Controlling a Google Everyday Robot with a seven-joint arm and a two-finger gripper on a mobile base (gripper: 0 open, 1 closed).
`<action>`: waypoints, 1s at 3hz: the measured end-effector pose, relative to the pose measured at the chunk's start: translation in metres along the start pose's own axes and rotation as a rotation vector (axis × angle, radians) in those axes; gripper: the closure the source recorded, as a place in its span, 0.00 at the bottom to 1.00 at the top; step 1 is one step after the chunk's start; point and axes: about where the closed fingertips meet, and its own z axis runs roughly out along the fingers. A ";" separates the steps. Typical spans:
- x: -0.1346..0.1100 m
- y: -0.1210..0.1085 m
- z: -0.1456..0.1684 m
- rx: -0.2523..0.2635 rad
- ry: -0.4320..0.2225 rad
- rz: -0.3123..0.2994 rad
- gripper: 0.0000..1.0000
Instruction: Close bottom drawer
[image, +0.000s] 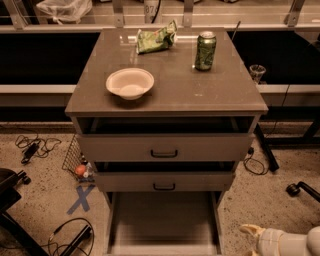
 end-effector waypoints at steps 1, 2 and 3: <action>0.071 0.030 0.069 -0.032 -0.037 0.038 0.72; 0.120 0.067 0.114 -0.079 -0.059 0.091 0.95; 0.124 0.089 0.136 -0.117 -0.083 0.125 1.00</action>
Offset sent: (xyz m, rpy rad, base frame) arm -0.0988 0.0056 -0.2649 0.1863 0.1580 -0.0360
